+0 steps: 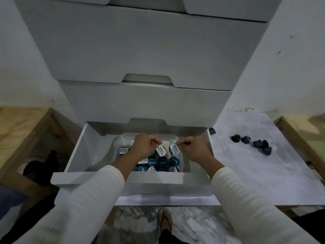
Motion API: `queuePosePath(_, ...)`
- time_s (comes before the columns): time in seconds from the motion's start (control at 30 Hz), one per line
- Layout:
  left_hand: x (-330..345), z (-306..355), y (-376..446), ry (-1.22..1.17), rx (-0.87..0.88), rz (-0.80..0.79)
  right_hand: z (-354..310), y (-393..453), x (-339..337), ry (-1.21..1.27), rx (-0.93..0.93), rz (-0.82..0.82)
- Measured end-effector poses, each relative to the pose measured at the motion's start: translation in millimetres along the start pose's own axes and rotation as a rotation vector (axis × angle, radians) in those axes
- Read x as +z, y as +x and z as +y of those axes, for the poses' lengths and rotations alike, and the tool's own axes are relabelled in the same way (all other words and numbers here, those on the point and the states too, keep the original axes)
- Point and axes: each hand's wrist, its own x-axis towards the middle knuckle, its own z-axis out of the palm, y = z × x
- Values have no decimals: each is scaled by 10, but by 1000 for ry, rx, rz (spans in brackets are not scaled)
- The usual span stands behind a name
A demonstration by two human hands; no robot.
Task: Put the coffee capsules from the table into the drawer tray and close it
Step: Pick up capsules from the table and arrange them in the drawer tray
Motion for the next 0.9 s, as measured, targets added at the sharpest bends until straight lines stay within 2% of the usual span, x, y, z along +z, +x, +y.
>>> queuePosePath(0.4,129,-189,498,127,-30,-86,43,523,168,-180,-41,-154)
queuePosePath(0.9,135,-310,547,167,10,-173,142,664,300,-400,-156,-227)
